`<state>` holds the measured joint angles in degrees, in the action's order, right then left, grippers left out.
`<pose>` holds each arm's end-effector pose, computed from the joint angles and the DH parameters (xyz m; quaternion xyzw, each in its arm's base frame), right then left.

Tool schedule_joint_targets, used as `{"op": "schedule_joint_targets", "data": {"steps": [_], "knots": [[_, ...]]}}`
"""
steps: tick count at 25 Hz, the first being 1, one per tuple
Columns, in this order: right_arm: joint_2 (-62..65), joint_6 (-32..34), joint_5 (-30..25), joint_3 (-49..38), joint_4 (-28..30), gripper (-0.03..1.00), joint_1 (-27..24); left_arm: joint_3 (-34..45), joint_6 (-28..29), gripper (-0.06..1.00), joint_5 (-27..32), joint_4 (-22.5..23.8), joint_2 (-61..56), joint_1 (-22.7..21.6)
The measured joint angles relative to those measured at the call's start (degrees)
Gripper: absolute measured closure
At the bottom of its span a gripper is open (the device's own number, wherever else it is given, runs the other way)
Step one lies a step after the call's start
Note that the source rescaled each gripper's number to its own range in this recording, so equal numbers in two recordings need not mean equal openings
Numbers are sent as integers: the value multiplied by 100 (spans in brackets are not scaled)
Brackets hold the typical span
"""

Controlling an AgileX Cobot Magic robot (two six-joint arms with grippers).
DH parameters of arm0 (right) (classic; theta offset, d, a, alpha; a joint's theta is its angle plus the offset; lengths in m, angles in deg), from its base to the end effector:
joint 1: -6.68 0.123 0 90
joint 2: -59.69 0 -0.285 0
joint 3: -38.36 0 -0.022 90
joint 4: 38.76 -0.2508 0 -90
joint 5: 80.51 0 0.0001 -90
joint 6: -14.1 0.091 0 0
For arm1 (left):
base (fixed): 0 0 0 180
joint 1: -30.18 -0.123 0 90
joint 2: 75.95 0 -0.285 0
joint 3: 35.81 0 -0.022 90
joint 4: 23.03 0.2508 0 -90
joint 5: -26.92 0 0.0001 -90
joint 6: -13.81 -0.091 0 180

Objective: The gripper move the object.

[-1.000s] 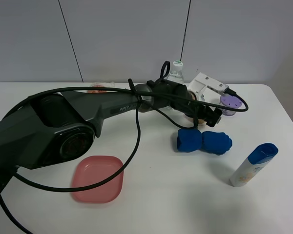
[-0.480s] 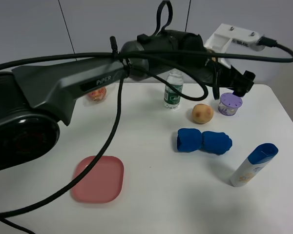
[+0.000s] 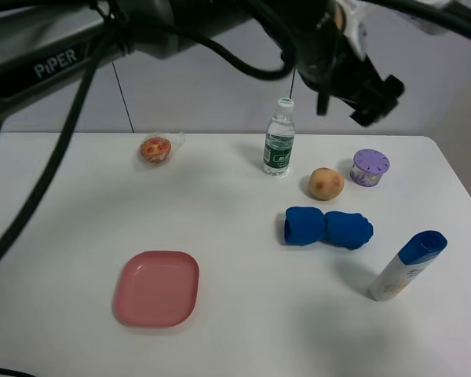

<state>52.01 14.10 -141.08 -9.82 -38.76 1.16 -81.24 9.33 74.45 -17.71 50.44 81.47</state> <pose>-0.0057 0.0006 0.2795 0.0409 0.8490 -0.0254 0.5261 0.3078 -0.3741 0.3571 0.4326 0.7890 -0.1316 0.4160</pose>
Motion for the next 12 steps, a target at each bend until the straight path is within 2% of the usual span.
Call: {"op": "schedule_joint_targets", "data": {"steps": [2, 5, 8, 12], "knots": [[0, 0, 0, 0, 0, -3, 0, 0, 12, -5, 491, 264, -233, -411], [0, 0, 0, 0, 0, -3, 0, 0, -39, -5, 886, 471, -650, -1192], [0, 0, 0, 0, 0, -3, 0, 0, -232, -5, 1001, 711, -920, -2027], [0, 0, 0, 0, 0, -3, 0, 0, -338, -5, 1239, 773, -1163, -2977]]}}
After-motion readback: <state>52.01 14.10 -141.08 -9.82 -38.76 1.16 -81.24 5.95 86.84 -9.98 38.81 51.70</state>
